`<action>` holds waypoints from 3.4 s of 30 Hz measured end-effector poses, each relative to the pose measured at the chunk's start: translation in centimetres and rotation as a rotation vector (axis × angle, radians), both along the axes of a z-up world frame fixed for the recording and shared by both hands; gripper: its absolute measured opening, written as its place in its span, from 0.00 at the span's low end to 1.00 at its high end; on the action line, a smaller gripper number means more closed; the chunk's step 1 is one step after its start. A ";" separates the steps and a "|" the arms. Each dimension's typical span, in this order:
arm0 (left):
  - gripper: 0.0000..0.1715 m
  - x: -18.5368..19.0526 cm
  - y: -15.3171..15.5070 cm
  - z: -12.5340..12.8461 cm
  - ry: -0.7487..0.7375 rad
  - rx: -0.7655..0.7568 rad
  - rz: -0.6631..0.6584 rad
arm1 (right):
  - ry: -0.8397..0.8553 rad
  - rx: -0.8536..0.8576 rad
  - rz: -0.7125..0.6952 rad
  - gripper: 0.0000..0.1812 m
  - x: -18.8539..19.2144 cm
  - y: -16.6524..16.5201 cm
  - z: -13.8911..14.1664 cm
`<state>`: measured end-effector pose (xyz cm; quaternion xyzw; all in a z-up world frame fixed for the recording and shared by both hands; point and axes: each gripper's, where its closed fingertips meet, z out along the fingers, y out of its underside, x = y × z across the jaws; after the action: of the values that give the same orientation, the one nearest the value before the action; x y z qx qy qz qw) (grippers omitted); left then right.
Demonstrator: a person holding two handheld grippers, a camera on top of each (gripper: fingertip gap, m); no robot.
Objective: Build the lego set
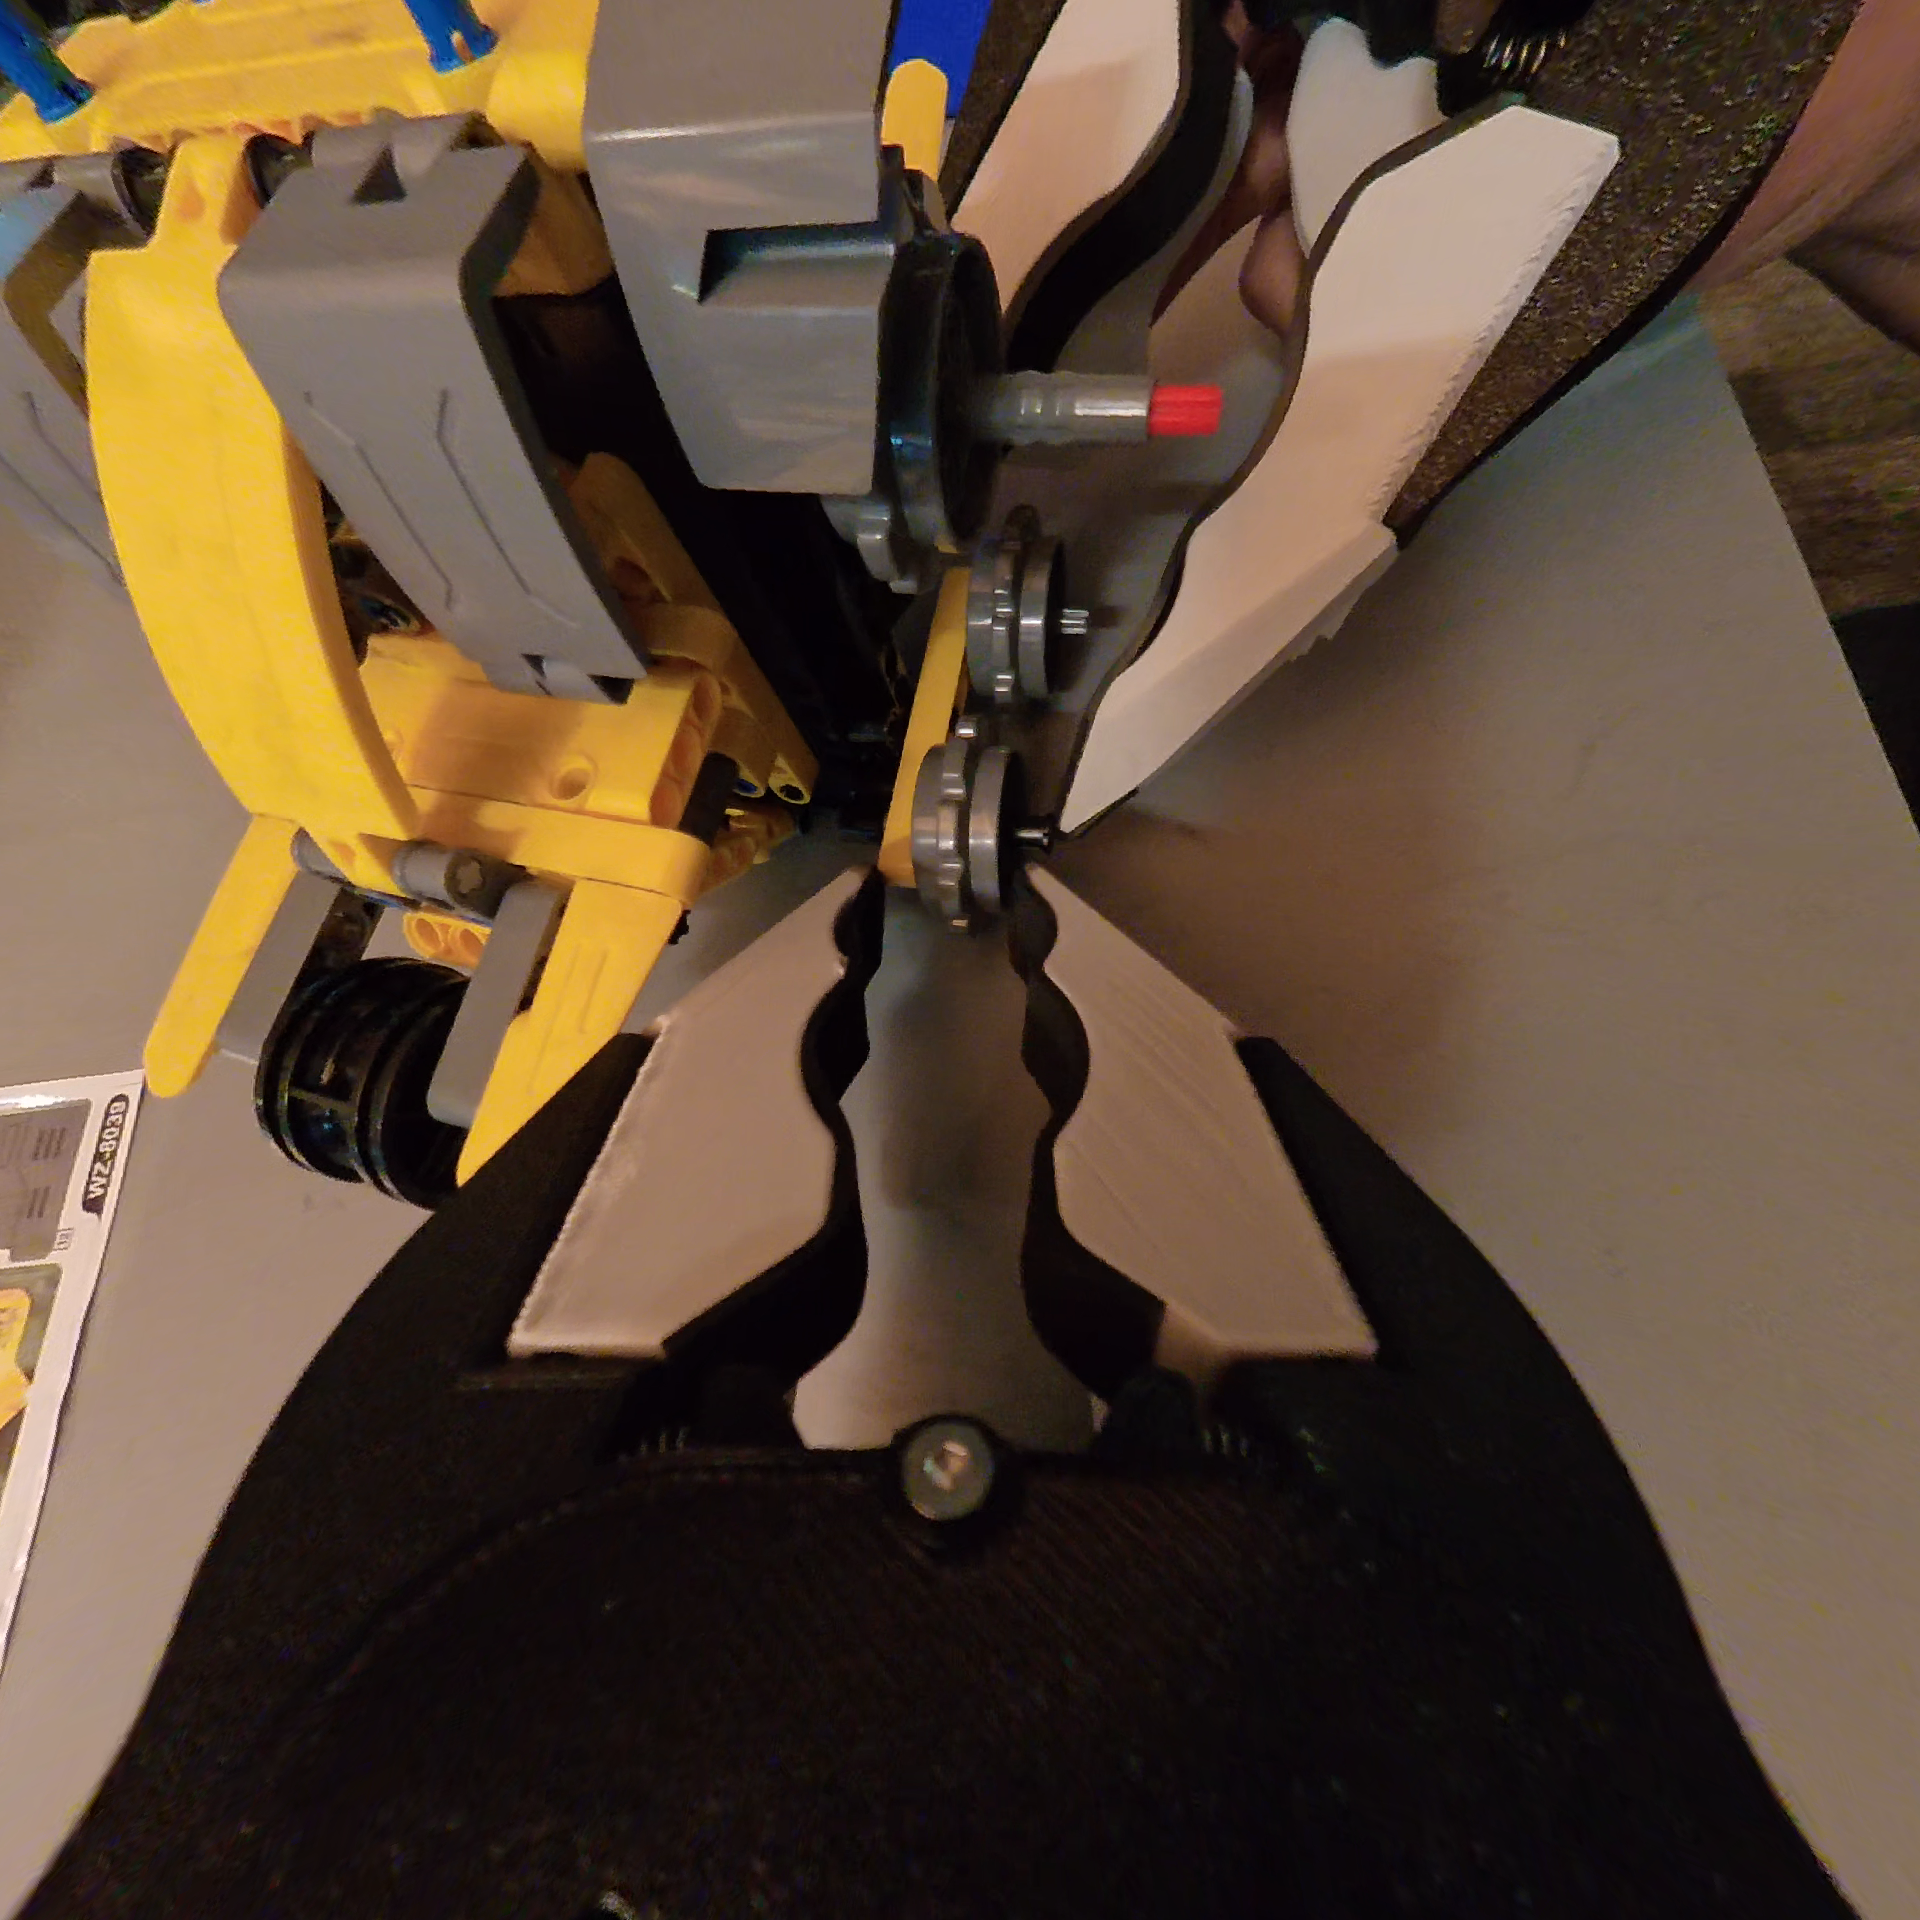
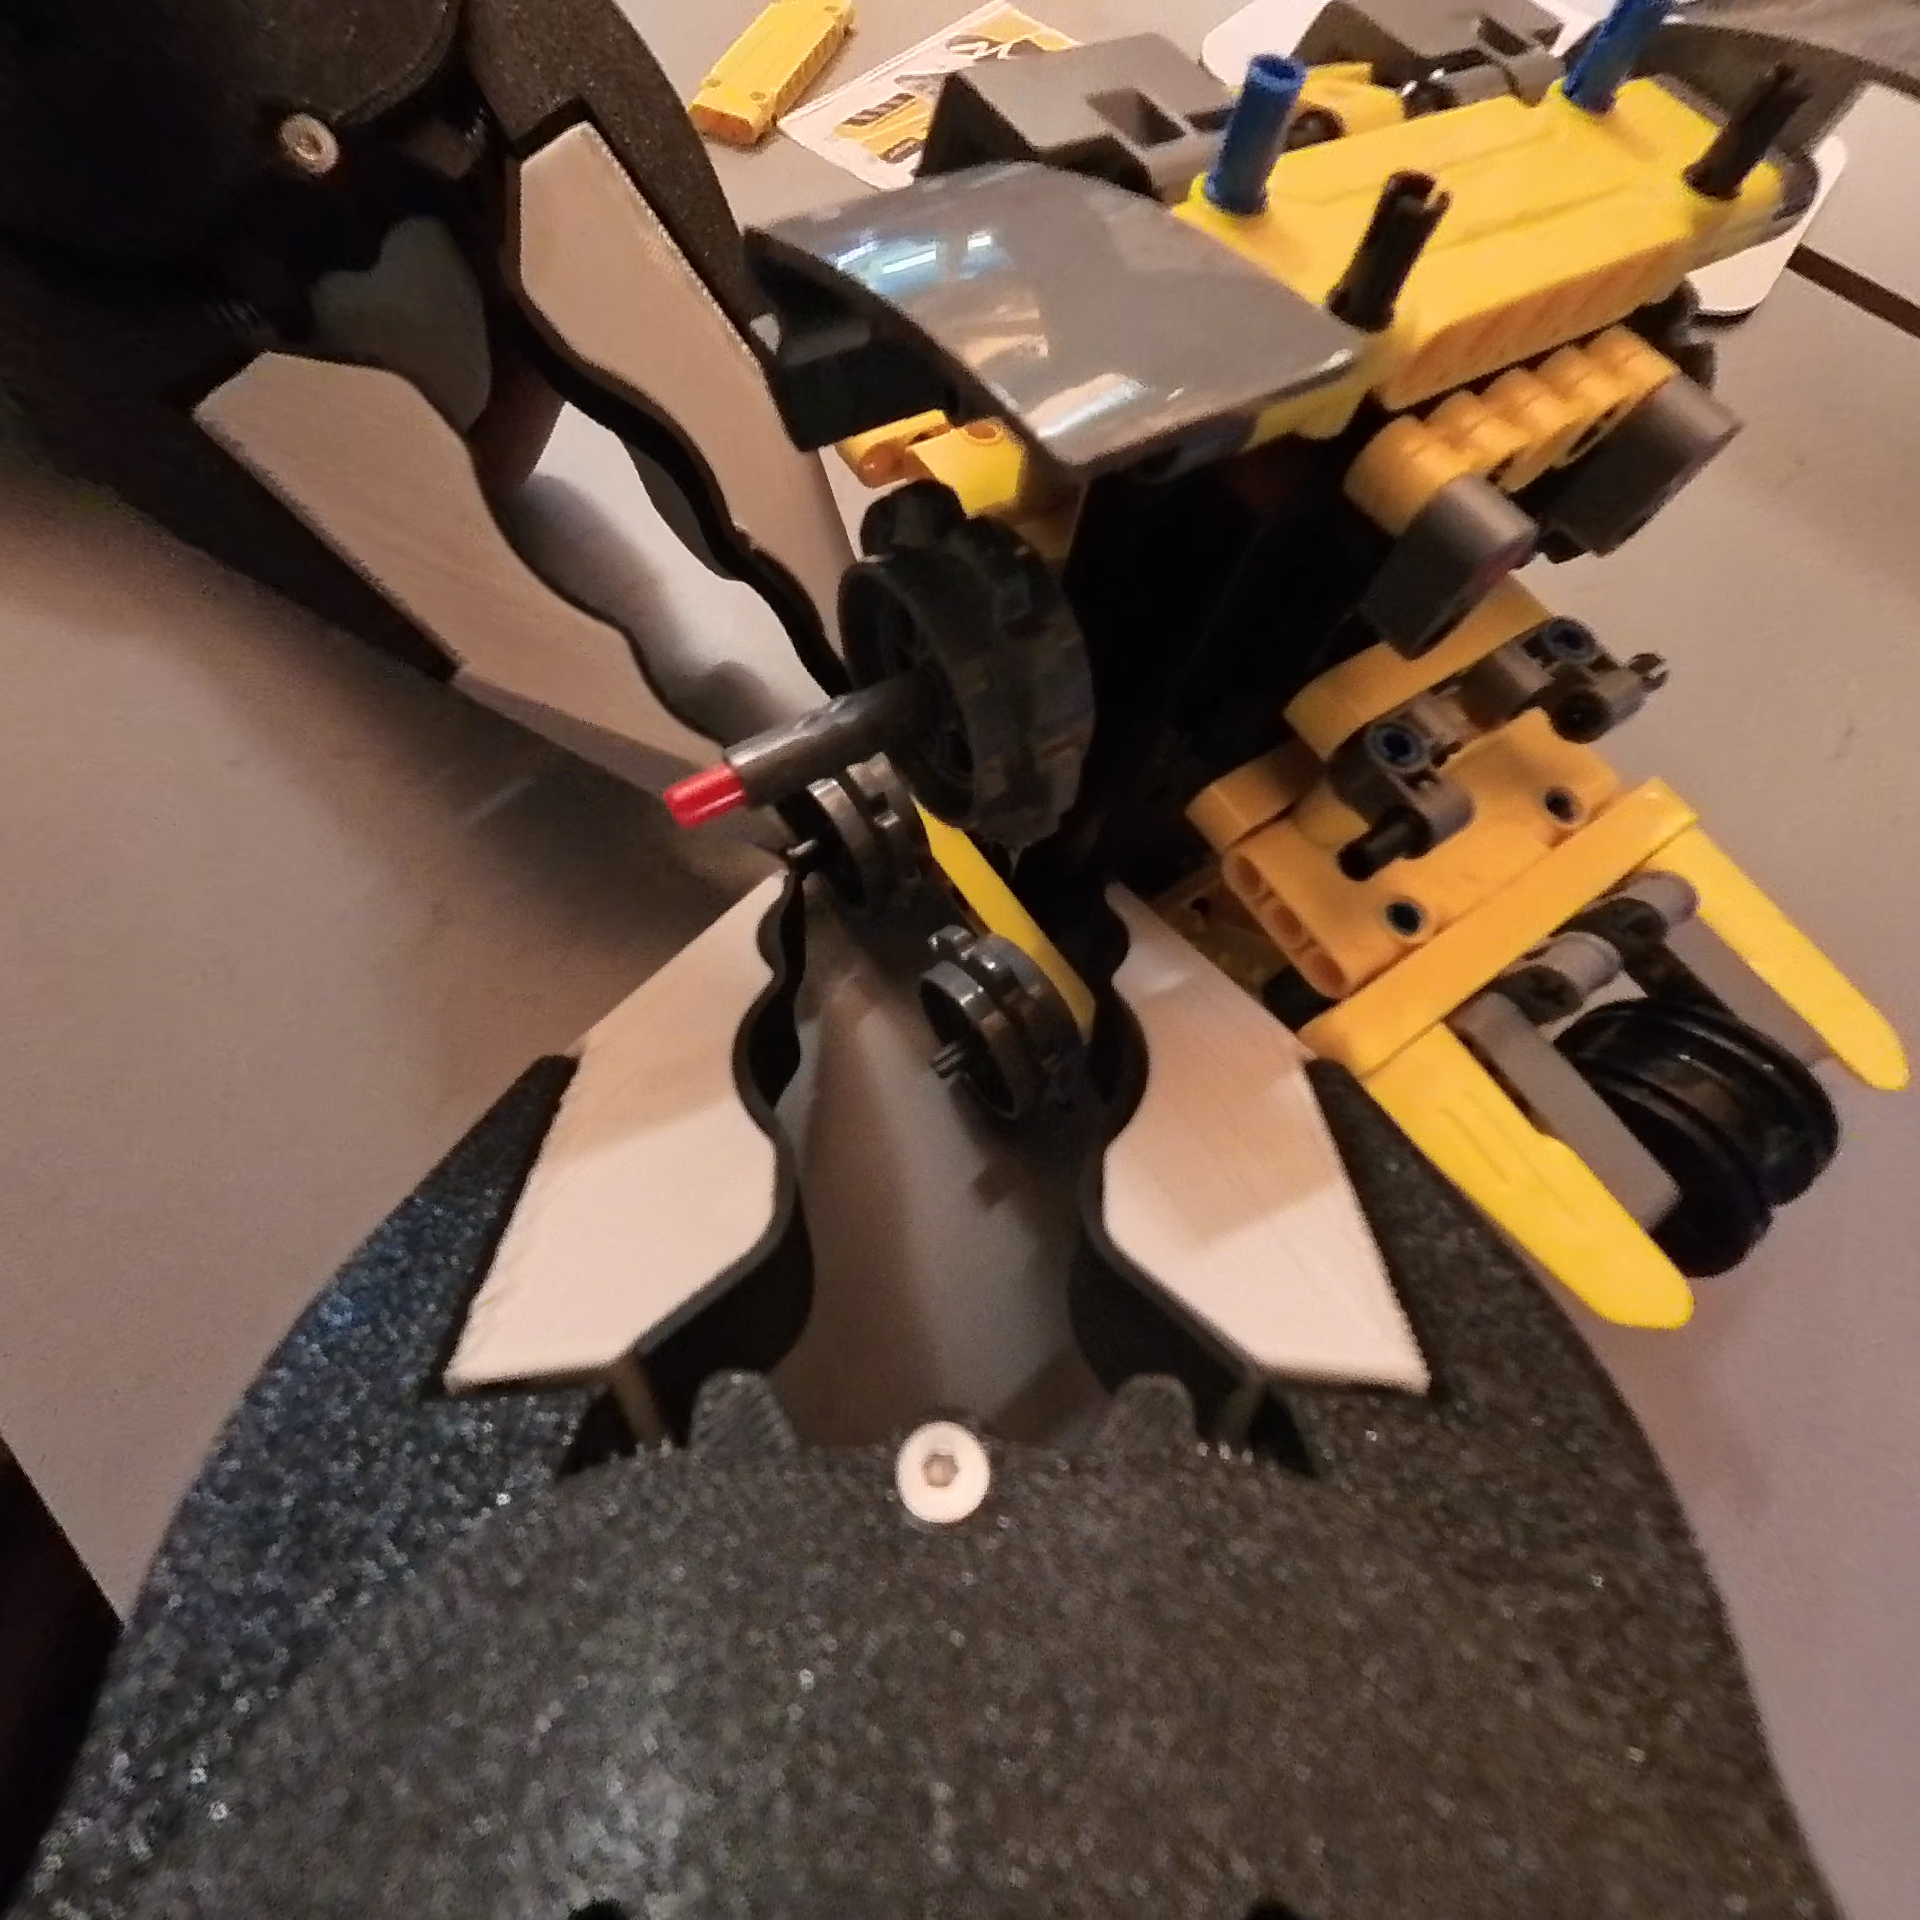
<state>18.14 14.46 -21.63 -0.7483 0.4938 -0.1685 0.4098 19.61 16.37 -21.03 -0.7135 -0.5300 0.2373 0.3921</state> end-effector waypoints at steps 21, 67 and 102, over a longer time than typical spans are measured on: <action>0.42 0.8 -1.9 -0.2 -0.013 -0.080 -0.119 | -0.004 -0.005 -0.005 0.30 0.0 0.1 -0.1; 0.14 -0.5 0.2 0.4 -0.153 -0.228 -0.011 | -0.009 0.013 -0.009 0.22 0.1 0.3 -0.1; 0.26 -1.2 -0.2 0.4 -0.107 -0.137 0.019 | 0.009 0.031 -0.060 0.25 1.2 0.4 0.3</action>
<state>16.90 14.23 -21.21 -0.7691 0.4513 -0.2376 0.3851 20.78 16.75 -20.74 -0.7220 -0.5101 0.2202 0.4122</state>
